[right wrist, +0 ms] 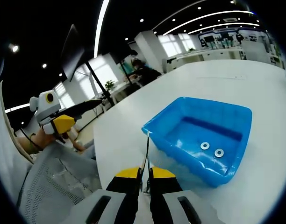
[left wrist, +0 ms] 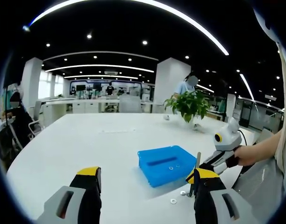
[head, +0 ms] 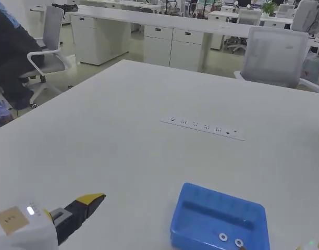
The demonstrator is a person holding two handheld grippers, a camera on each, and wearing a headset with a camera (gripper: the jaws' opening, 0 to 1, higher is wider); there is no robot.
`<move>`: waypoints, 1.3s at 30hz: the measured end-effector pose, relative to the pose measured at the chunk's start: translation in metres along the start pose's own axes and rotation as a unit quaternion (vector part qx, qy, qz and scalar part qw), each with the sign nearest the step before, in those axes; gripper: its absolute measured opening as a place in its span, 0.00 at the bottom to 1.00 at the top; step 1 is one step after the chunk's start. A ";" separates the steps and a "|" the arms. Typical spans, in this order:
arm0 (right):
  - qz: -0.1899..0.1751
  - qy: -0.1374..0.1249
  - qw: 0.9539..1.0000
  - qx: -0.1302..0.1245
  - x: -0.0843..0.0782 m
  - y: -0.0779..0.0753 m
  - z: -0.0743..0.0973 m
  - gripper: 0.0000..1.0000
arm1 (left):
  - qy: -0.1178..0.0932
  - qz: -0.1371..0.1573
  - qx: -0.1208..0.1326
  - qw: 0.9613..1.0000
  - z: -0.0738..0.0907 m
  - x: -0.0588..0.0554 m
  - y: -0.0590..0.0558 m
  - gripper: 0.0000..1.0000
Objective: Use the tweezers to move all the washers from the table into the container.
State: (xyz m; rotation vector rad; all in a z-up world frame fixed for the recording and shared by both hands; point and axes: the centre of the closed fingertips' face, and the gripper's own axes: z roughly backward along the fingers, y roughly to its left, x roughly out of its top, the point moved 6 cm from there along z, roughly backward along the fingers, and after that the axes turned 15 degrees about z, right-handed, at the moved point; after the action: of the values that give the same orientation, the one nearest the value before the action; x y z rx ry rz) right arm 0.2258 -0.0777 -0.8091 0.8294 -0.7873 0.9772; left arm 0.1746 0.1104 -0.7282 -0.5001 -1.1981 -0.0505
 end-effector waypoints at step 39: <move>0.242 0.041 0.968 0.044 0.001 0.035 -0.008 0.04 | 0.000 -0.002 0.000 1.000 0.000 -0.001 -0.002 0.82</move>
State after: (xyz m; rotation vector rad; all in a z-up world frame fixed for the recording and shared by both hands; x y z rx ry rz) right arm 0.1952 -0.0593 -0.8033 0.6779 -0.9001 1.4798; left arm 0.1738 0.1086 -0.7286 -0.4973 -1.1986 -0.0541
